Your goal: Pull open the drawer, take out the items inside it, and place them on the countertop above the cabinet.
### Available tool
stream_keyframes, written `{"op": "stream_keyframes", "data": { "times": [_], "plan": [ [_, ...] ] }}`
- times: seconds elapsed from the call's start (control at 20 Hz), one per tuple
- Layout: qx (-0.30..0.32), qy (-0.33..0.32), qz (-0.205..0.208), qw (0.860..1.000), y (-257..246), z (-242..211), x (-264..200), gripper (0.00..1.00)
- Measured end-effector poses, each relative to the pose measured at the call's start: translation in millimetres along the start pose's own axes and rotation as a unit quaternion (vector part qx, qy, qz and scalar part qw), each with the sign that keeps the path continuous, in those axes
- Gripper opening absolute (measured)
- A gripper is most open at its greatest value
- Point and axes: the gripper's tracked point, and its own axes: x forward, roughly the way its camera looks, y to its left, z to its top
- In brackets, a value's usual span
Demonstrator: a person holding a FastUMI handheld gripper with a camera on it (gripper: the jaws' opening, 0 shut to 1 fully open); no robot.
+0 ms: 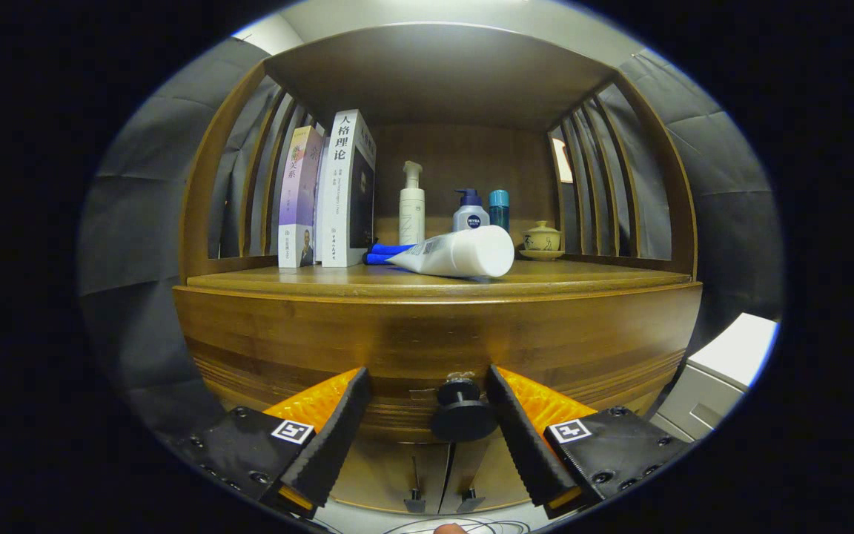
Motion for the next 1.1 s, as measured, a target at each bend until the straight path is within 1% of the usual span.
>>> {"op": "stream_keyframes", "data": {
  "times": [0.2,0.3,0.4,0.75,0.95,1.0,1.1],
  "plan": [
    [-0.005,-0.01,0.0,1.0,-0.7,1.5,-1.4,0.99],
    [0.011,0.0,0.006,1.0,-3.3,2.0,-5.7,0.99],
    [0.024,-0.013,0.006,1.0,-7.7,16.5,-16.5,0.99],
    [0.017,-0.064,0.011,0.998,-25.6,74.6,-91.8,0.99],
    [0.014,-0.072,0.016,0.997,-34.1,99.9,-135.9,0.99],
    [0.013,-0.075,0.02,0.997,-35.4,114.8,-146.5,0.99],
    [0.009,-0.077,0.022,0.997,-37.6,123.7,-166.1,0.99]
  ]
}}
